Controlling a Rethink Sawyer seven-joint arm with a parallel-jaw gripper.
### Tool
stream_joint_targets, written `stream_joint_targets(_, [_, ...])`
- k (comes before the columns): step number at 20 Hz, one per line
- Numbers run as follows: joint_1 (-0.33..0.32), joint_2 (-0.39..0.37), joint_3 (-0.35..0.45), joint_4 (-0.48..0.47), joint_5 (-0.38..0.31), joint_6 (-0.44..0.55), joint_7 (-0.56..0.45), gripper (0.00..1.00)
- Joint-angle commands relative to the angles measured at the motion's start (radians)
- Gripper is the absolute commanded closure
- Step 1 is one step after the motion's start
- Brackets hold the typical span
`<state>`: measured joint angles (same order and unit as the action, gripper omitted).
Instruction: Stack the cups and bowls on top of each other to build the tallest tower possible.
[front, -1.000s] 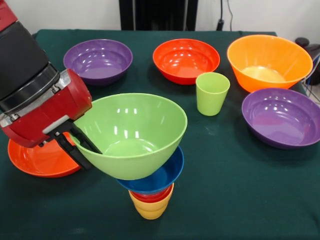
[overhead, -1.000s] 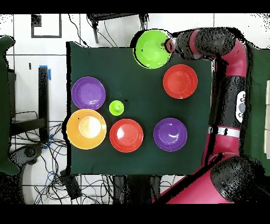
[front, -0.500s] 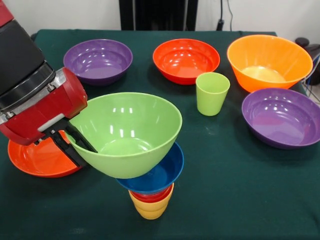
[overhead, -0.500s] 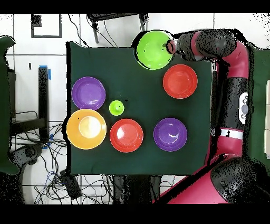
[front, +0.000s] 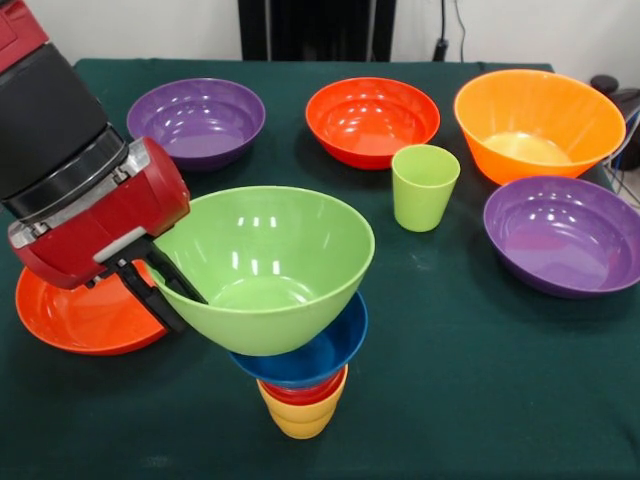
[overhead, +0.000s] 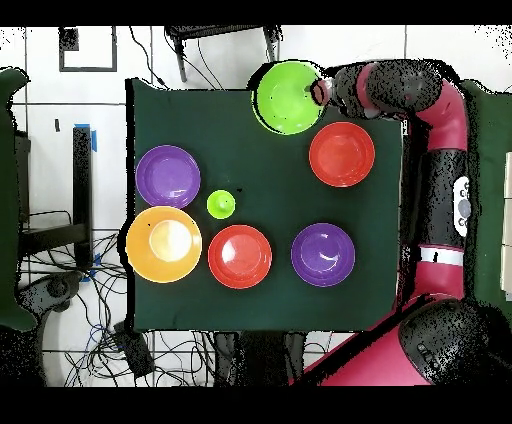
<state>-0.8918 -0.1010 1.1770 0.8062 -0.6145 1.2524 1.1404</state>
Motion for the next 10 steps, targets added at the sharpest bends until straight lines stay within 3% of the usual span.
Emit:
stream_joint_targets(1, [0.045,-0.029,-0.124,0.094,0.027,-0.070,0.080,1.00])
stream_joint_targets(10, [0.064,-0.035,-0.157,0.089,0.065,-0.086,0.078,1.00])
